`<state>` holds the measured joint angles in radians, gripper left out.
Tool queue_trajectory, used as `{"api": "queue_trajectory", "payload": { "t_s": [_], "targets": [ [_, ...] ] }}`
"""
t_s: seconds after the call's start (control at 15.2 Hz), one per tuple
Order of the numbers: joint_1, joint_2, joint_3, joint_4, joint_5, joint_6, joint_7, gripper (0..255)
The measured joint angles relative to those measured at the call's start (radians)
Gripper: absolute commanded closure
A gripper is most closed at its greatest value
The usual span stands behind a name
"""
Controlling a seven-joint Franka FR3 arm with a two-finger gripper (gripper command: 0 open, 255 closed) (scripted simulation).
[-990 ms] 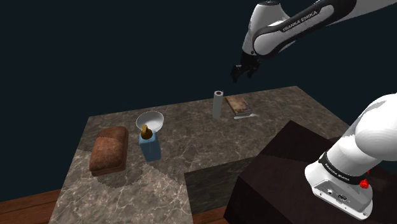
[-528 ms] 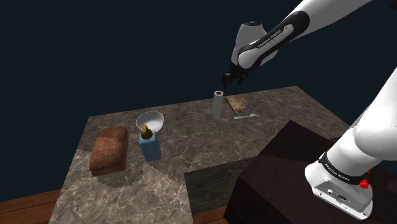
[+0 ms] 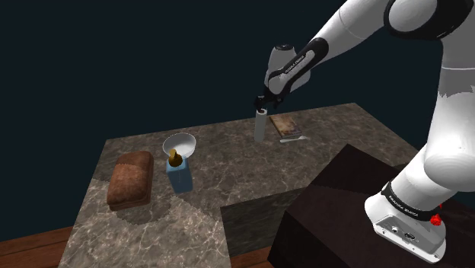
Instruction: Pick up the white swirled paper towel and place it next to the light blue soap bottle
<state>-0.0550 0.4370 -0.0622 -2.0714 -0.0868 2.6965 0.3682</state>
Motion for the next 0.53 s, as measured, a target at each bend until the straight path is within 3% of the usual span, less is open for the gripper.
{"api": "queue_trajectory", "payload": {
  "t_s": [0.2,0.53],
  "targets": [
    [-0.003,0.09,0.0,0.078,0.009,0.013,0.011,0],
    [-0.009,0.162,0.001,0.112,0.012,0.053,0.01,0]
  ]
}}
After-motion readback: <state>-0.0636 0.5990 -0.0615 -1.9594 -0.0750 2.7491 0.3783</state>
